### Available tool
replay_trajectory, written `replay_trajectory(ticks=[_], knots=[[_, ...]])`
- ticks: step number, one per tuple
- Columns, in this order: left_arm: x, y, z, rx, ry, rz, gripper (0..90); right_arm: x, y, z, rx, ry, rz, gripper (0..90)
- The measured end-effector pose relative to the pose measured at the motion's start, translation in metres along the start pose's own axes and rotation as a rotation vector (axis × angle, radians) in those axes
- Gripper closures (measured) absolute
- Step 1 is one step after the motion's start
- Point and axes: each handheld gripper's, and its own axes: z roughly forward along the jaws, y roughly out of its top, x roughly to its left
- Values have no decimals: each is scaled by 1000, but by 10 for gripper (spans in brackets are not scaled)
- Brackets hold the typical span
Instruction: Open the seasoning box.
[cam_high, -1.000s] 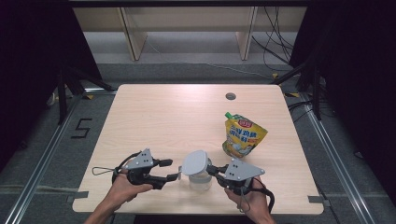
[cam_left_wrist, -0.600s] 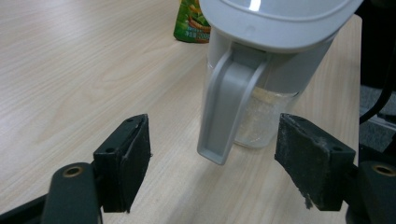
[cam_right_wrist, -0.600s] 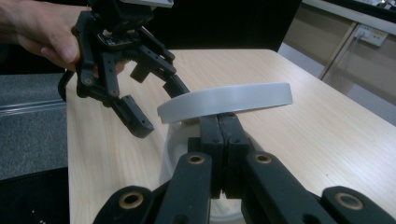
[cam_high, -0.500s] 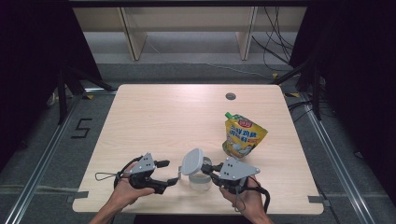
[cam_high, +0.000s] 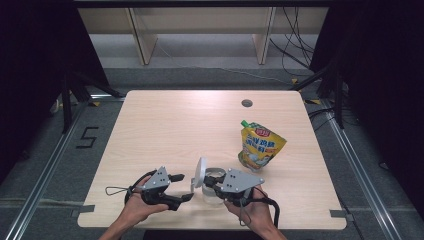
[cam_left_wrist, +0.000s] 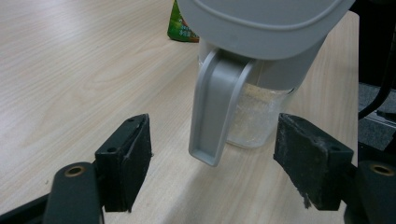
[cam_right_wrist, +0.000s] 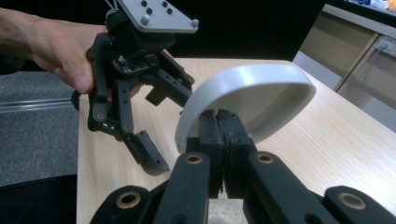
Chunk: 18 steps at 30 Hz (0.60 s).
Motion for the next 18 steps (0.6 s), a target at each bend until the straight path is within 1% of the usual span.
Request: replay_trajectory(ticks=[1, 2, 3, 4, 5, 6, 7, 9, 11, 12, 13, 14, 15, 16, 17, 18], knots=[[-2, 0, 1, -15, -4, -24, 270, 1, 0, 1, 0, -1, -1, 891], [-2, 0, 0, -14, -4, -22, 270, 2, 0, 1, 8, -5, 7, 888], [-1, 1, 0, -13, -5, -2, 270, 1, 1, 2, 7, 2, -3, 886], [-1, 1, 0, -13, -5, -2, 269, 1, 0, 2, 7, 2, -13, 885], [-1, 0, -1, -14, -7, 3, 270, 1, 0, 2, 8, 3, -5, 883], [-2, 0, -1, -18, -4, -15, 270, 0, 0, 2, 7, 5, 0, 881], [0, 1, -1, -9, -3, 2, 270, 0, -1, 1, 8, -1, -4, 877], [0, 0, -2, -13, -4, 0, 269, -4, -3, -3, 3, -14, 1, 864], [-1, -1, -1, -17, 6, -24, 269, -7, -6, -7, 9, -26, 19, 842], [-1, -1, -1, -17, 6, -24, 269, -10, -8, -9, 3, -26, 10, 825], [1, 0, -2, -19, 9, -5, 269, -10, -8, -9, 3, -26, 10, 825], [0, -1, -2, -23, 15, -44, 265, -15, -15, -17, -5, -42, 31, 776], [1, -2, -2, -23, 13, -31, 260, -17, -17, -20, -13, -59, 39, 759], [1, -2, -2, -23, 13, -31, 254, -17, -17, -20, -13, -59, 39, 759], [1, -2, -2, -34, 17, -57, 248, -23, -24, -31, -30, -78, 73, 709], [0, -1, -3, -36, 22, -66, 242, -25, -27, -34, -28, -91, 83, 683]])
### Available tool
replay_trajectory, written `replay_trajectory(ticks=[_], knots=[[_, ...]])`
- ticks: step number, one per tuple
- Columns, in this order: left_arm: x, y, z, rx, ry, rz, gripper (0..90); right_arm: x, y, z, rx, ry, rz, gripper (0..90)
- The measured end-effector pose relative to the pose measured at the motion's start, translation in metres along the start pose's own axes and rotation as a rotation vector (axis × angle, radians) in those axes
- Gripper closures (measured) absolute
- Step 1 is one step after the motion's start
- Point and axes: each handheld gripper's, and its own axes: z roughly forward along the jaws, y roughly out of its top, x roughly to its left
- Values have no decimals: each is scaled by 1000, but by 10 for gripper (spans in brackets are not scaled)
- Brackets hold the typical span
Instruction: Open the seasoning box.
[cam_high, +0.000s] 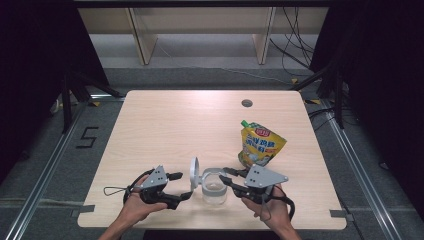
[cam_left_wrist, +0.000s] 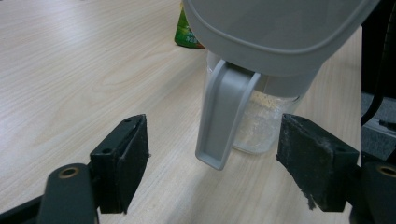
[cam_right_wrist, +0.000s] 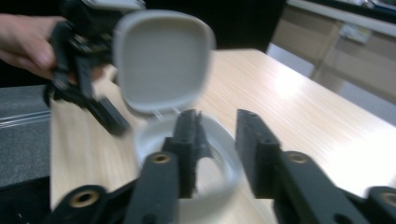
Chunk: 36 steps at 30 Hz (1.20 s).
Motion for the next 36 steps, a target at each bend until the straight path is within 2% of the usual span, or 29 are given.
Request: replay_trajectory(ticks=[2, 3, 5, 6, 7, 8, 9, 10, 11, 13, 14, 15, 17, 19, 20, 21, 22, 24, 25, 26, 27, 28, 29, 30, 31, 32, 33, 35, 36], knots=[[0, 0, 0, -2, -3, -7, 235, -5, -3, -5, 5, -13, 5, 658], [-1, 0, 0, 3, 16, 7, 194, -15, -11, -14, -3, -30, 46, 626], [-1, 0, 0, 17, 17, 13, 197, -18, -13, -18, -6, -34, 58, 609], [-2, -1, 0, 22, 23, 8, 202, -25, -19, -24, -5, -63, 57, 570], [-2, -1, 0, 22, 23, 8, 202, -28, -21, -27, 6, -65, 79, 552], [-3, -2, 1, 27, 29, 2, 202, -29, -24, -31, -1, -89, 94, 544], [-3, -3, 1, 31, 42, -10, 202, -30, -25, -32, -3, -89, 102, 532], [-1, -3, 0, 36, 44, 6, 202, -30, -27, -36, 5, -100, 135, 522], [-2, -4, 0, 39, 51, -24, 201, -32, -29, -37, 6, -92, 128, 515], [-3, -5, -1, 45, 54, -34, 200, -34, -32, -41, -14, -117, 142, 506], [-4, -5, -2, 46, 53, -30, 200, -35, -33, -44, -5, -132, 139, 501], [-5, -5, -3, 44, 57, -25, 201, -36, -34, -45, -22, -133, 126, 496], [-4, -5, -4, 49, 54, -15, 201, -38, -37, -49, -11, -155, 143, 494], [-5, -5, -5, 48, 54, -11, 201, -38, -38, -52, 3, -155, 159, 490], [-7, -6, -5, 46, 62, -34, 201, -37, -41, -55, -8, -186, 182, 480], [-7, -6, -6, 51, 57, -23, 201, -40, -43, -55, -15, -180, 162, 472], [-8, -7, -6, 49, 59, -42, 201, -41, -44, -58, 0, -188, 156, 461], [-7, -7, -9, 58, 71, -11, 200, -42, -48, -61, 6, -205, 158, 455], [-7, -7, -9, 58, 71, -11, 199, -41, -49, -62, 4, -201, 186, 451], [-7, -8, -9, 58, 70, -13, 199, -41, -49, -62, 4, -201, 186, 451], [-10, -9, -9, 57, 72, -37, 197, -41, -52, -66, 25, -194, 217, 435], [-10, -9, -9, 57, 72, -37, 197, -41, -52, -66, 25, -194, 217, 435], [-9, -9, -10, 60, 70, -13, 197, -42, -53, -67, 20, -200, 217, 422], [-10, -9, -10, 61, 74, -29, 196, -43, -55, -69, 15, -201, 220, 417], [-11, -9, -9, 61, 77, -39, 195, -41, -56, -71, 16, -207, 258, 414], [-11, -9, -9, 62, 78, -37, 195, -44, -57, -72, 15, -195, 234, 405], [-11, -9, -9, 61, 77, -40, 196, -44, -59, -75, 18, -226, 259, 392], [-11, -9, -10, 64, 78, -35, 195, -46, -60, -76, 11, -233, 245, 384], [-10, -9, -10, 61, 65, -38, 194, -48, -62, -77, 20, -224, 263, 375]])
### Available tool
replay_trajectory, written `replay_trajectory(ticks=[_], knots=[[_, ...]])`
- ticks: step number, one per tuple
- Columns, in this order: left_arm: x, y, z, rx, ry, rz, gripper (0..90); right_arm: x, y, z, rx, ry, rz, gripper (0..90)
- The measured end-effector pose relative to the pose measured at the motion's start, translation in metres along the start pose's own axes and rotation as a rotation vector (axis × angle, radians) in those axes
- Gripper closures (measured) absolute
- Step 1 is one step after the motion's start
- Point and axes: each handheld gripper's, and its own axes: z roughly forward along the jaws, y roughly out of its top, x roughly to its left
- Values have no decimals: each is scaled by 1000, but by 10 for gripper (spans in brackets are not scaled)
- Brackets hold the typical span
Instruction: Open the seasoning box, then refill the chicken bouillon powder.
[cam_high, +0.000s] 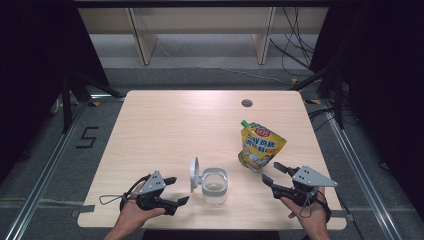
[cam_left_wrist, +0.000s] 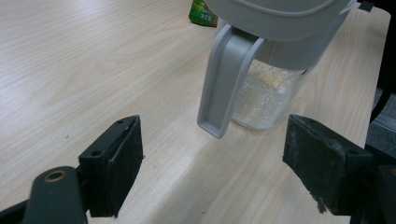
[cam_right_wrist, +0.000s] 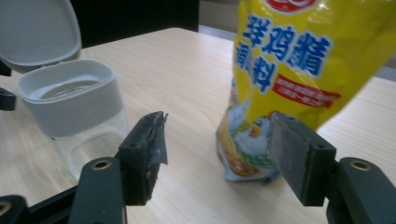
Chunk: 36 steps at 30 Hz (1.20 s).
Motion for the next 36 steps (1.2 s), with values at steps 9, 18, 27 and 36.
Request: replay_trajectory(ticks=[9, 18, 27, 36], knots=[[0, 0, -2, -7, 4, 22, 193, -18, -9, 6, -26, -33, 26, 284], [1, 2, -2, -3, 13, 4, 194, -32, -15, 11, 5, -59, 63, 254], [1, 2, 0, -4, 0, 20, 194, -41, -16, 17, 24, -86, 67, 216], [1, 1, 3, -19, -27, -29, 194, -47, -15, 34, 46, -72, 31, 207]])
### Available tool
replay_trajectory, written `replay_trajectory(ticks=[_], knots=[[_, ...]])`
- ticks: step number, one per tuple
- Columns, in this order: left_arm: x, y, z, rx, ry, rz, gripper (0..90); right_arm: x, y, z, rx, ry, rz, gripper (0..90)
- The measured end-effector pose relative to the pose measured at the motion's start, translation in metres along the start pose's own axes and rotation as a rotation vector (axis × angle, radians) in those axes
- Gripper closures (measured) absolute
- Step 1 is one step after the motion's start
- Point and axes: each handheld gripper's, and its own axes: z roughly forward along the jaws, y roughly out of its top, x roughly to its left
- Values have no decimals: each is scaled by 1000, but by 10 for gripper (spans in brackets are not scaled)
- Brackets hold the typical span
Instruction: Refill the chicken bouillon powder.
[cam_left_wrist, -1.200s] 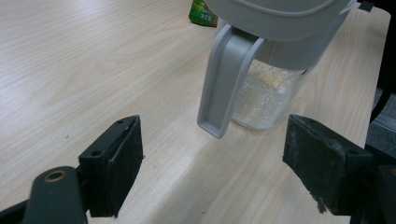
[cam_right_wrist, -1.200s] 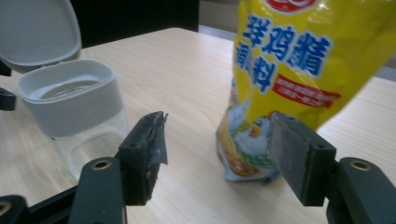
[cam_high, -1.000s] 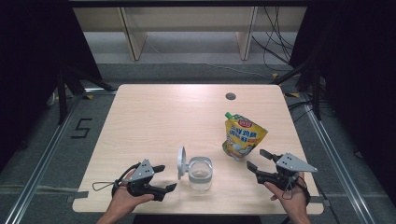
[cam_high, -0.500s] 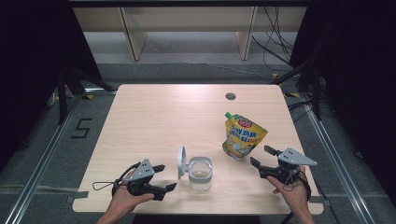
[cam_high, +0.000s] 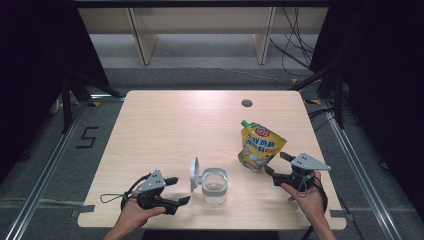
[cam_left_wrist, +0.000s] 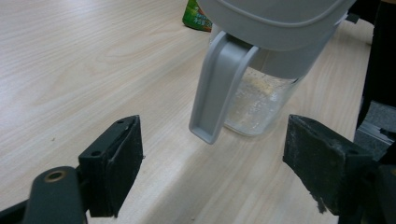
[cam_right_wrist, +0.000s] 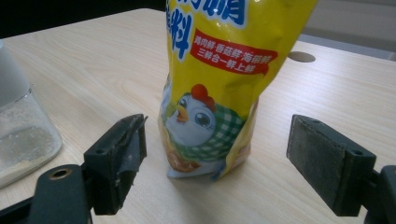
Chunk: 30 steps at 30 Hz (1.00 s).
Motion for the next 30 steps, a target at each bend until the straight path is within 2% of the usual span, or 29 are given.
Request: replay_trajectory(ticks=[1, 2, 3, 5, 7, 8, 9, 11, 12, 13, 15, 16, 18, 19, 20, 21, 24, 25, 26, 27, 30], knots=[[2, 1, -1, 12, 4, 24, 194, -1, 1, 1, 6, 2, -12, 207], [1, 0, 0, 11, -1, -3, 194, 1, 0, 3, -5, 9, 3, 205], [1, 0, 0, 13, -2, 10, 194, 0, 1, 4, -7, 12, -13, 202], [0, -1, 0, 12, 0, -1, 195, 1, 1, 5, -7, 22, -1, 202], [1, 0, -1, 9, -5, 15, 194, 1, 1, 10, -22, 49, 7, 197], [1, 0, -1, 10, -1, 17, 194, -2, 2, 11, -30, 51, -19, 195], [0, 0, 0, 7, 0, 5, 194, 0, 1, 13, -45, 64, 8, 193], [0, 0, 0, 20, 1, 5, 194, -3, 1, 17, -56, 77, 4, 187], [0, 0, 0, 17, -2, 15, 194, -2, 1, 18, -54, 64, 8, 186], [0, 0, 0, 17, 3, 28, 194, -3, 1, 21, -40, 68, 3, 187], [0, -1, 0, 19, -1, 32, 195, -3, 2, 26, -46, 77, -6, 190], [0, -1, 0, 19, -1, 32, 195, -1, 2, 27, -43, 74, 11, 190], [0, -1, 0, 20, -2, 32, 195, -1, 2, 28, -37, 73, -1, 176], [0, -1, 0, 22, -1, 31, 195, -1, 2, 32, -56, 71, -3, 172], [-1, -2, 0, 24, 0, 11, 195, -1, 2, 32, -56, 71, -3, 172], [-1, -1, 1, 31, 4, 38, 196, -3, 2, 33, -41, 65, -14, 189], [-2, -1, 2, 34, -2, 25, 198, -5, 2, 36, -44, 78, 7, 190], [-1, -1, 2, 43, -2, 50, 199, -8, 3, 39, -58, 81, -3, 210], [-1, -1, 2, 40, -1, 52, 200, -9, 3, 41, -66, 89, 2, 227], [-1, -1, 2, 40, -1, 52, 200, -12, 4, 42, -66, 92, -9, 237], [-2, -2, 2, 42, 0, 28, 201, -12, 3, 45, -78, 87, 4, 256]])
